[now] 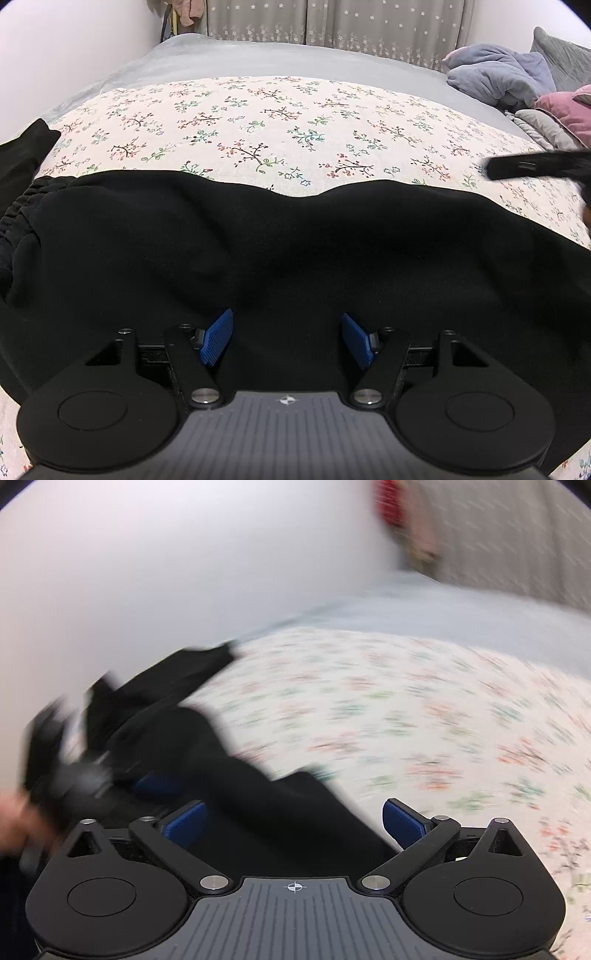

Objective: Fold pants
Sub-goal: 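Grasp the waistband edge with the left gripper while the right grips the fold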

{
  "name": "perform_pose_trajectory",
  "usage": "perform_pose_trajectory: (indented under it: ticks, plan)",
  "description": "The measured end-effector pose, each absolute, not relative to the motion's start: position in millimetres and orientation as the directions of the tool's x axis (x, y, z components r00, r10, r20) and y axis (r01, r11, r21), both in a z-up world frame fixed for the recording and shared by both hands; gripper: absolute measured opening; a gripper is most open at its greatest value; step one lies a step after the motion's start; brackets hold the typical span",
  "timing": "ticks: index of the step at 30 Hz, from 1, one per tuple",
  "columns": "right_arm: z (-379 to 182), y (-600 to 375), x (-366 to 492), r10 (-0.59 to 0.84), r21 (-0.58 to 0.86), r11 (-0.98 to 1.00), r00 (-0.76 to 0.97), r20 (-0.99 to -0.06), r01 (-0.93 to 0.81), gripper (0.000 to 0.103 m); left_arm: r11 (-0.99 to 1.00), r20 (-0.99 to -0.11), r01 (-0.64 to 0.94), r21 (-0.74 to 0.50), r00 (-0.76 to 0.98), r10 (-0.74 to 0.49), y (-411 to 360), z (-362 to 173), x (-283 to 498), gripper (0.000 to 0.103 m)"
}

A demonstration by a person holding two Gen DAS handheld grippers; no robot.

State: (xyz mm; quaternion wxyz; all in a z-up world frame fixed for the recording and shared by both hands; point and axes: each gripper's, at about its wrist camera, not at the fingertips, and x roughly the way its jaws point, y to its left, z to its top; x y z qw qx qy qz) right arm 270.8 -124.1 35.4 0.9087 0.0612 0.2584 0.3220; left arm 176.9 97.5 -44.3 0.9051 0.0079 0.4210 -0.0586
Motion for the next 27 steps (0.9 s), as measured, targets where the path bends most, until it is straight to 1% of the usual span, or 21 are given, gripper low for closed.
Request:
perform_pose_trajectory:
  ticks: [1, 2, 4, 5, 6, 7, 8, 11, 12, 15, 20, 21, 22, 23, 24, 25, 26, 27]
  plan:
    - [36, -129, 286, 0.598, 0.294, 0.8, 0.667, -0.443, -0.522, 0.087, 0.992, -0.764, 0.117, -0.038, 0.637, -0.104, 97, -44, 177, 0.077]
    - [35, -131, 299, 0.58, 0.292, 0.814, 0.671, -0.461, -0.503, 0.08, 0.992, -0.763, 0.119, -0.036, 0.638, -0.104, 97, -45, 176, 0.077]
    - [31, -126, 322, 0.507, 0.233, 0.858, 0.686, -0.522, -0.457, 0.052, 0.992, -0.762, 0.125, -0.034, 0.639, -0.106, 97, -45, 175, 0.077]
    - [28, -123, 332, 0.474, 0.205, 0.875, 0.686, -0.552, -0.439, 0.046, 0.991, -0.761, 0.127, -0.034, 0.639, -0.108, 96, -45, 174, 0.077]
    - [24, -120, 342, 0.455, 0.192, 0.883, 0.675, -0.581, -0.429, 0.035, 0.991, -0.761, 0.13, -0.036, 0.64, -0.112, 96, -44, 174, 0.077]
    - [21, -116, 351, 0.454, 0.198, 0.881, 0.652, -0.607, -0.43, 0.032, 0.99, -0.76, 0.132, -0.037, 0.64, -0.114, 97, -44, 173, 0.077]
    - [18, -112, 355, 0.477, 0.224, 0.869, 0.627, -0.616, -0.44, 0.032, 0.99, -0.759, 0.136, -0.037, 0.641, -0.116, 97, -44, 173, 0.077]
    - [15, -103, 360, 0.658, 0.412, 0.747, 0.491, -0.571, -0.522, 0.034, 0.989, -0.757, 0.143, -0.036, 0.642, -0.12, 97, -44, 171, 0.077]
    - [16, -98, 361, 0.698, 0.45, 0.707, 0.44, -0.565, -0.545, 0.033, 0.989, -0.757, 0.143, -0.036, 0.642, -0.121, 97, -44, 171, 0.077]
    - [12, -85, 364, 0.684, 0.437, 0.713, 0.41, -0.603, -0.548, 0.035, 0.989, -0.756, 0.145, -0.033, 0.643, -0.119, 96, -44, 170, 0.077]
    - [11, -68, 371, 0.659, 0.392, 0.728, 0.417, -0.626, -0.563, 0.036, 0.989, -0.752, 0.143, -0.04, 0.647, -0.124, 97, -43, 168, 0.077]
    - [12, -65, 368, 0.636, 0.349, 0.74, 0.429, -0.642, -0.575, 0.028, 0.989, -0.752, 0.141, -0.046, 0.647, -0.127, 100, -42, 168, 0.077]
    - [13, -59, 363, 0.616, 0.298, 0.746, 0.445, -0.65, -0.596, 0.008, 0.99, -0.748, 0.127, -0.064, 0.65, -0.132, 105, -38, 168, 0.076]
    - [16, -53, 357, 0.587, 0.239, 0.756, 0.47, -0.659, -0.609, 0.008, 0.991, -0.73, 0.082, -0.103, 0.671, -0.131, 118, -33, 167, 0.076]
    - [19, -49, 351, 0.558, 0.181, 0.768, 0.503, -0.66, -0.614, 0.005, 0.99, -0.709, 0.019, -0.142, 0.696, -0.115, 134, -28, 167, 0.077]
    - [25, -48, 344, 0.533, 0.13, 0.783, 0.548, -0.645, -0.608, 0.004, 0.982, -0.693, -0.064, -0.18, 0.717, -0.081, 154, -24, 167, 0.076]
    - [33, -51, 336, 0.519, 0.11, 0.804, 0.599, -0.61, -0.584, 0.003, 0.966, -0.689, -0.139, -0.219, 0.723, -0.052, 174, -22, 168, 0.076]
    - [39, -56, 330, 0.519, 0.123, 0.819, 0.634, -0.573, -0.56, 0.003, 0.946, -0.697, -0.193, -0.26, 0.716, -0.045, 193, -24, 169, 0.07]
